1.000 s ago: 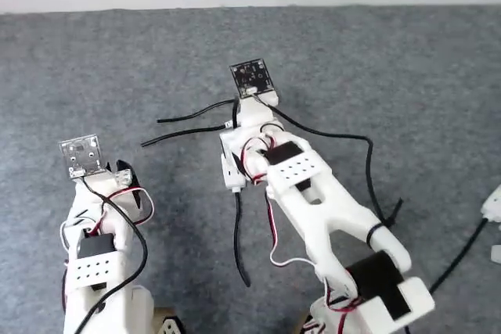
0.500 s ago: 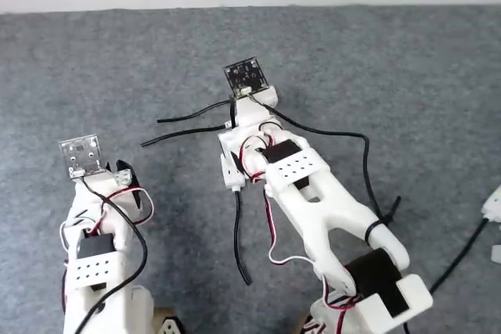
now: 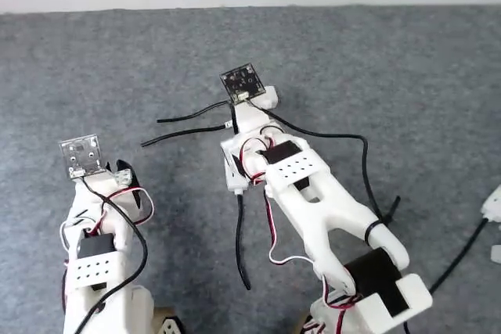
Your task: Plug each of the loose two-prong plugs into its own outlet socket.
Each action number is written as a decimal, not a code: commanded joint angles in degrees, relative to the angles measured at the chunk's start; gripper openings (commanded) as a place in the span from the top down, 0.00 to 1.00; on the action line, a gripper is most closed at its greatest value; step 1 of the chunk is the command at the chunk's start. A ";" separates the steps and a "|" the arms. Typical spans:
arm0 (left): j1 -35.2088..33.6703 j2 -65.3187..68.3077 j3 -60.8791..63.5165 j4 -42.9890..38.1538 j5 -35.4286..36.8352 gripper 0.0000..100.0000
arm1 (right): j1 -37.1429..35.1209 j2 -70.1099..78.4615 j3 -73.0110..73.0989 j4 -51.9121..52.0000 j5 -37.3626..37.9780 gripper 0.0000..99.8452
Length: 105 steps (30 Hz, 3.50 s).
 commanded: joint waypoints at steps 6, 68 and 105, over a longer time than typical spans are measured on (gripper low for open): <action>-0.26 -1.05 -0.40 -1.49 0.26 0.94 | 0.48 0.04 -0.26 1.36 2.02 0.99; -0.18 -1.05 -0.40 -1.49 0.26 0.94 | -5.67 17.45 -24.44 22.64 0.26 0.99; 4.57 -1.05 -1.54 4.92 -9.05 0.93 | 72.66 11.74 -23.65 31.43 24.79 0.99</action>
